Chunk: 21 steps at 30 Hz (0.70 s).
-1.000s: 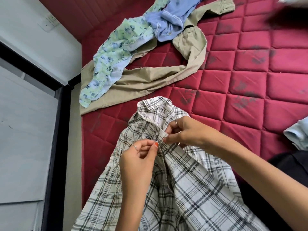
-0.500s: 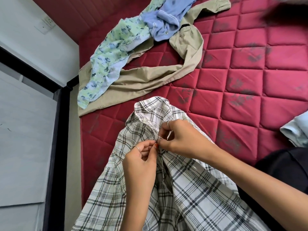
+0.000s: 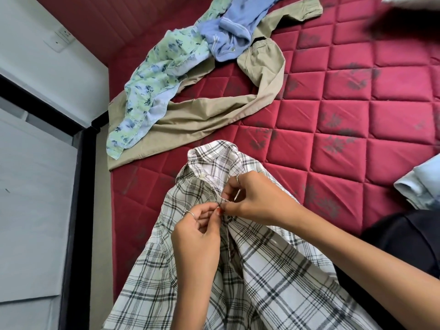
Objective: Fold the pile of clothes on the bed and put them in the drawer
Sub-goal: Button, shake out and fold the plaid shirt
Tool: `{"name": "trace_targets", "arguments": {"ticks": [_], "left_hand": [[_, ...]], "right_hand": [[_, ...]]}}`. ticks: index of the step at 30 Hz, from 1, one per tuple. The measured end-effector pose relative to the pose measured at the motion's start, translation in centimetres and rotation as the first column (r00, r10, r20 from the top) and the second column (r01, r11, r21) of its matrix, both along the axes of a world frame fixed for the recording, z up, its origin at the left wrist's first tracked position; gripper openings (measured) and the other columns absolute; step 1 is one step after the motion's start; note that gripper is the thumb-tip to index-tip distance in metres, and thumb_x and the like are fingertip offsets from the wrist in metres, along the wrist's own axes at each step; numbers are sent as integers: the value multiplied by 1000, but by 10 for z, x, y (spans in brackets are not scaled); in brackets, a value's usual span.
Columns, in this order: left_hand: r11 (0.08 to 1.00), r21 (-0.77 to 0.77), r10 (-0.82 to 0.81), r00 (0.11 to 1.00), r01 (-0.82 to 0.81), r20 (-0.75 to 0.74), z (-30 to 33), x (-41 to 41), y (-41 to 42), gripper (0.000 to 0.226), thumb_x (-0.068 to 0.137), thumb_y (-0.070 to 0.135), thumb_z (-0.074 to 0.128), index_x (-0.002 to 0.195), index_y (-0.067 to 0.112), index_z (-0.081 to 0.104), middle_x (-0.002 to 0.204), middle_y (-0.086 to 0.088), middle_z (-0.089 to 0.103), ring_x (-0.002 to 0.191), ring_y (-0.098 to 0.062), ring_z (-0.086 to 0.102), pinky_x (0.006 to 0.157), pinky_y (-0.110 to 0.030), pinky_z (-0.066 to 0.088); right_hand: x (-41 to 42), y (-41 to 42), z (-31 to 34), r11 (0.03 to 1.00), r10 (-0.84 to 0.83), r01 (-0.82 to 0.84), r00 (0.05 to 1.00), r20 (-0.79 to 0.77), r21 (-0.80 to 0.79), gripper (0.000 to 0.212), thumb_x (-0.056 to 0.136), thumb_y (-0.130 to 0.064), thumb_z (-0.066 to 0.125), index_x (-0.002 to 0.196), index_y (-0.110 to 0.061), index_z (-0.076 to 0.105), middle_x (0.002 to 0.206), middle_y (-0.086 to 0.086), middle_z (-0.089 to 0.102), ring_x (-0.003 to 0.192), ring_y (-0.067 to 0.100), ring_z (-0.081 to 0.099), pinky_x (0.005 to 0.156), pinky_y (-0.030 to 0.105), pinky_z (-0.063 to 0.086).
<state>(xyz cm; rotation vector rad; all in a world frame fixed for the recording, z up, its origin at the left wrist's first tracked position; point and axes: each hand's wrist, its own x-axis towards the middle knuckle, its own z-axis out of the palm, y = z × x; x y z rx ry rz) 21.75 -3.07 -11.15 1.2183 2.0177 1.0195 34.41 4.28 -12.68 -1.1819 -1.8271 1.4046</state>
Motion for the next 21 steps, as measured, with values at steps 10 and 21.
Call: {"name": "trace_targets", "arguments": {"ticks": [10, 21], "left_hand": [[998, 63, -16, 999, 13, 50, 6, 1, 2, 18, 87, 6, 66, 84, 24, 69, 78, 12, 72, 76, 0, 68, 63, -9, 48], [999, 32, 2, 993, -6, 120, 7, 0, 4, 21, 87, 4, 64, 84, 24, 68, 77, 10, 72, 76, -1, 69, 64, -10, 50]], "right_hand": [[3, 6, -2, 989, -1, -15, 994, -110, -148, 9, 78, -14, 78, 72, -12, 71, 64, -3, 65, 57, 4, 53, 58, 22, 43], [4, 3, -2, 966, -10, -39, 982, -187, -255, 11, 84, -11, 71, 79, -1, 72, 59, 2, 58, 49, 7, 42, 46, 17, 32]]}}
